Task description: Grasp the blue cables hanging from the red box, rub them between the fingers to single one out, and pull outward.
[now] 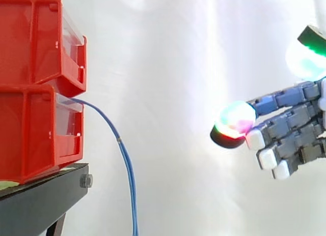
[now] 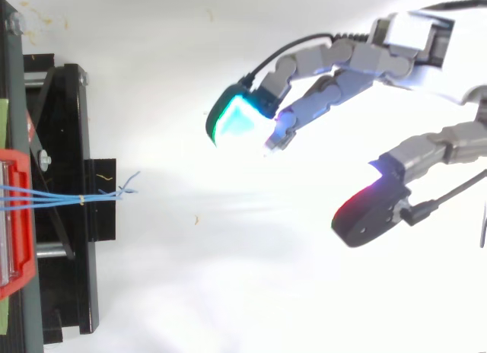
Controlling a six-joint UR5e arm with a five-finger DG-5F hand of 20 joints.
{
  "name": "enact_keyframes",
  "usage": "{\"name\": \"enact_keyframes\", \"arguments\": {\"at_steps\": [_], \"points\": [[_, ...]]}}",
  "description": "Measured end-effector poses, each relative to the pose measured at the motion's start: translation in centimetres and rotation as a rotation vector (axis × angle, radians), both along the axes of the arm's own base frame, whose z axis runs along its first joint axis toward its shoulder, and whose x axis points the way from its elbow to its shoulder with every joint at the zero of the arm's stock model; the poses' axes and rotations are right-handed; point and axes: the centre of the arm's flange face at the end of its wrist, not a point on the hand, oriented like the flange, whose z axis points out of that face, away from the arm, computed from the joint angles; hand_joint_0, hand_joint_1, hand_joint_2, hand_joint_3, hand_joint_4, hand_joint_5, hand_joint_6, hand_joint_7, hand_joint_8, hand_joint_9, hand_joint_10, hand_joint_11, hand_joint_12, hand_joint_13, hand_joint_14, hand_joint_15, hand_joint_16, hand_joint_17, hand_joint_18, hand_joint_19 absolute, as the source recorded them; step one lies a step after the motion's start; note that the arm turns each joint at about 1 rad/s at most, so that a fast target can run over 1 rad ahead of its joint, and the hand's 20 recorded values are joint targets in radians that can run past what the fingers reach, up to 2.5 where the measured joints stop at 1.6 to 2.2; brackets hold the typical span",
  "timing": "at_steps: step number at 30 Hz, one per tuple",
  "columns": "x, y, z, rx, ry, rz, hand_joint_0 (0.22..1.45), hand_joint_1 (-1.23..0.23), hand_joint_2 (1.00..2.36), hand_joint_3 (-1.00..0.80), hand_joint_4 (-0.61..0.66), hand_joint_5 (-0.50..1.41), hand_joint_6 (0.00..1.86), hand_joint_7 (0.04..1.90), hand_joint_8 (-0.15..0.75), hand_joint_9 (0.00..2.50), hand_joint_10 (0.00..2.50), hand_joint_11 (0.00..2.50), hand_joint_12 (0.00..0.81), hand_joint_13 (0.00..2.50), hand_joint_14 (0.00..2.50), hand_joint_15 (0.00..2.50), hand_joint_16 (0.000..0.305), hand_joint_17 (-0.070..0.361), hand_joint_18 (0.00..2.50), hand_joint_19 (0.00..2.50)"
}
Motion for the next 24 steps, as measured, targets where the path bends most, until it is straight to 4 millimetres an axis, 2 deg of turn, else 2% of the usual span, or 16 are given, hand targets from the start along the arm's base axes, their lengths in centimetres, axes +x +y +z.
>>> {"name": "enact_keyframes", "arguments": {"at_steps": [10, 15, 21, 24], "points": [[-0.2, -0.4, -0.9, 0.018, 0.031, 0.013, 0.48, -0.66, 1.00, -0.50, 0.27, -0.19, 0.50, 0.74, 0.228, 0.71, 0.01, 0.32, 0.382, 0.76, 0.01, 0.41, 0.046, 0.104, 0.61, 0.56], [-0.2, -0.6, -1.5, 0.014, 0.045, 0.010, 0.47, -0.66, 1.00, -0.50, 0.28, -0.18, 0.50, 0.76, 0.231, 0.57, 0.01, 0.31, 0.372, 0.56, 0.01, 0.38, 0.049, 0.109, 0.51, 0.55], [0.2, -0.7, -3.0, 0.011, 0.056, 0.006, 0.46, -0.67, 1.00, -0.50, 0.29, -0.17, 0.50, 0.80, 0.227, 0.38, 0.00, 0.21, 0.351, 0.25, 0.01, 0.23, 0.048, 0.109, 0.21, 0.39], [0.5, -0.7, -3.1, 0.004, 0.040, 0.007, 0.46, -0.68, 1.00, -0.50, 0.30, -0.17, 0.50, 0.80, 0.227, 0.37, 0.00, 0.21, 0.351, 0.24, 0.01, 0.22, 0.049, 0.109, 0.20, 0.40]]}}
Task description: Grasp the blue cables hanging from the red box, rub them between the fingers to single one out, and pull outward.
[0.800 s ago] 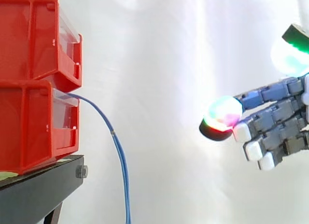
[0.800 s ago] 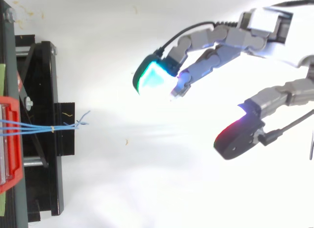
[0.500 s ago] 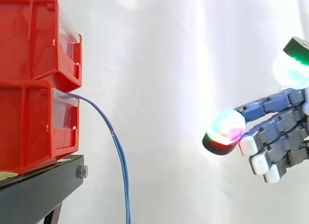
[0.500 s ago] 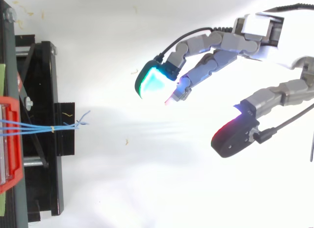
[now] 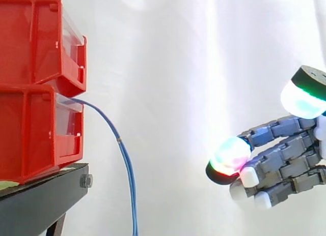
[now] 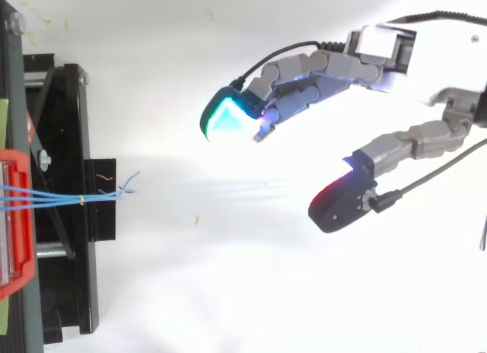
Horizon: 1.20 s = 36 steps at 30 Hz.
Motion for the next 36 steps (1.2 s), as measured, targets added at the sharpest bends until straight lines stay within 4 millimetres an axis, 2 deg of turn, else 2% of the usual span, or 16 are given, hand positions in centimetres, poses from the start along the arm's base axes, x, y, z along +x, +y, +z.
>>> {"name": "enact_keyframes", "arguments": {"at_steps": [7, 11, 14, 16, 18, 21, 28, 32, 36], "points": [[1.8, 0.3, -2.8, -0.004, 0.009, 0.019, 0.46, -0.70, 1.00, -0.50, 0.29, -0.17, 0.50, 0.79, 0.228, 0.47, 0.01, 0.24, 0.362, 0.34, 0.01, 0.24, 0.049, 0.111, 0.30, 0.43], [2.7, 0.6, -2.7, -0.003, -0.006, 0.032, 0.46, -0.69, 1.00, -0.50, 0.29, -0.18, 0.50, 0.78, 0.231, 0.55, 0.01, 0.27, 0.365, 0.41, 0.01, 0.26, 0.049, 0.111, 0.36, 0.45], [3.0, 0.7, -2.6, -0.004, -0.014, 0.039, 0.46, -0.69, 1.00, -0.50, 0.25, -0.18, 0.50, 0.78, 0.222, 0.30, 0.00, 0.21, 0.368, 0.40, 0.01, 0.28, 0.050, 0.112, 0.38, 0.46], [3.3, 0.9, -2.8, -0.002, -0.016, 0.042, 0.46, -0.68, 1.00, -0.50, 0.25, -0.18, 0.50, 0.78, 0.222, 0.25, 0.00, 0.18, 0.369, 0.40, 0.01, 0.29, 0.051, 0.115, 0.43, 0.50], [3.8, 0.9, -3.3, 0.002, -0.016, 0.044, 0.45, -0.68, 1.00, -0.50, 0.23, -0.19, 0.50, 0.78, 0.216, 0.10, 0.00, 0.05, 0.369, 0.37, 0.01, 0.29, 0.051, 0.116, 0.45, 0.50], [4.9, 1.0, -4.5, 0.018, -0.012, 0.052, 0.45, -0.68, 1.00, -0.50, 0.22, -0.20, 0.50, 0.75, 0.213, 0.01, 0.00, 0.00, 0.365, 0.29, 0.01, 0.24, 0.055, 0.123, 0.37, 0.46], [9.1, 1.9, -8.1, 0.151, 0.031, 0.117, 0.45, -0.70, 1.00, -0.50, 0.22, -0.20, 0.50, 0.75, 0.213, 0.03, 0.00, 0.00, 0.367, 0.28, 0.01, 0.24, 0.054, 0.122, 0.34, 0.46], [11.0, 2.3, -8.1, 0.203, 0.052, 0.136, 0.45, -0.70, 1.00, -0.50, 0.24, -0.20, 0.50, 0.75, 0.216, 0.09, 0.00, 0.00, 0.372, 0.33, 0.01, 0.26, 0.053, 0.119, 0.35, 0.47], [11.6, 2.4, -7.8, 0.214, 0.035, 0.146, 0.45, -0.69, 1.00, -0.50, 0.24, -0.19, 0.50, 0.76, 0.219, 0.13, 0.00, 0.00, 0.373, 0.36, 0.01, 0.26, 0.053, 0.118, 0.37, 0.48]]}}
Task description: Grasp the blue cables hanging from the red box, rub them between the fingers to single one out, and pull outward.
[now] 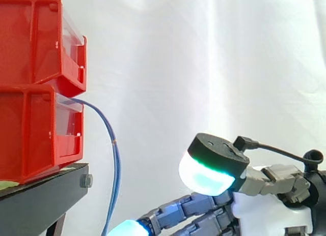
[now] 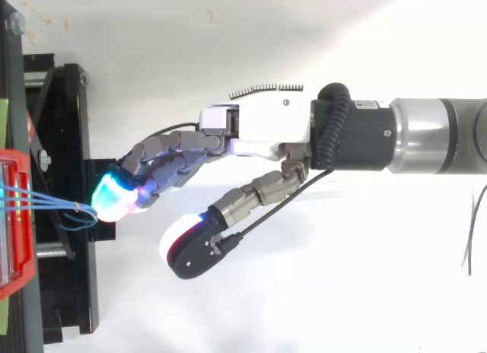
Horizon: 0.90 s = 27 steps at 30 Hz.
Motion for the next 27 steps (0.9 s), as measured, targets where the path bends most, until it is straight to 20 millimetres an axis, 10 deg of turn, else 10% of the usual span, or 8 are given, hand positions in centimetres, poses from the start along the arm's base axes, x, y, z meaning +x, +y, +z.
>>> {"name": "enact_keyframes", "arguments": {"at_steps": [27], "points": [[-0.2, -5.6, 0.5, -0.034, -0.041, -0.078, 0.49, -0.66, 1.00, -0.50, 0.31, -0.16, 0.50, 0.88, 0.230, 0.40, 0.00, 0.18, 0.369, 0.52, 0.01, 0.36, 0.049, 0.111, 0.46, 0.55]]}}
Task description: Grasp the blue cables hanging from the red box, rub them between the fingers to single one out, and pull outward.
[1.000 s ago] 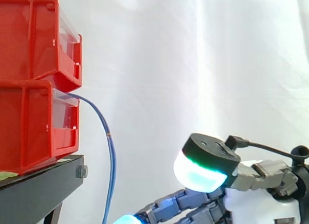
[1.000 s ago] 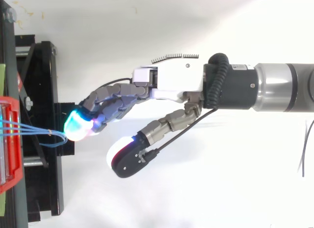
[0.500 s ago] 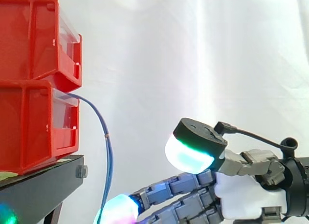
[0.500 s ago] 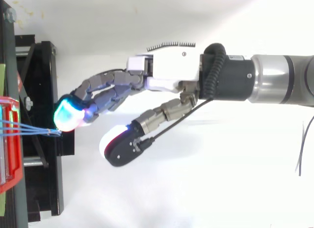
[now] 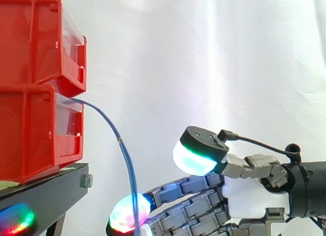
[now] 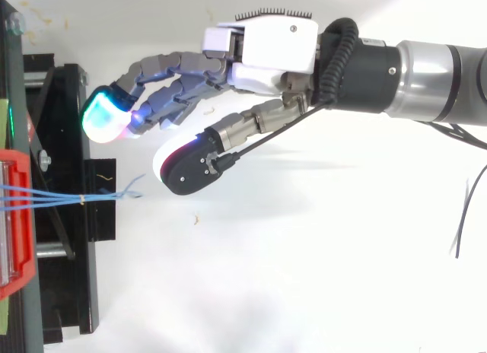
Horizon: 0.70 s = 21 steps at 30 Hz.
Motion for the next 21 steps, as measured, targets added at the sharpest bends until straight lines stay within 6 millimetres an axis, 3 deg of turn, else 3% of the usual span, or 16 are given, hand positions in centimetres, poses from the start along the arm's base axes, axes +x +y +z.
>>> {"name": "enact_keyframes", "arguments": {"at_steps": [12, 21], "points": [[0.6, 2.1, 0.2, -0.014, -0.024, 0.039, 0.51, -0.69, 1.00, -0.50, 0.32, -0.15, 0.50, 0.90, 0.226, 0.44, 0.00, 0.18, 0.362, 0.54, 0.01, 0.36, 0.047, 0.106, 0.49, 0.57], [1.5, 3.4, -1.1, 0.008, -0.073, 0.075, 0.52, -0.70, 1.00, -0.50, 0.33, -0.13, 0.50, 0.94, 0.226, 0.48, 0.00, 0.19, 0.357, 0.57, 0.01, 0.36, 0.046, 0.104, 0.51, 0.58]]}}
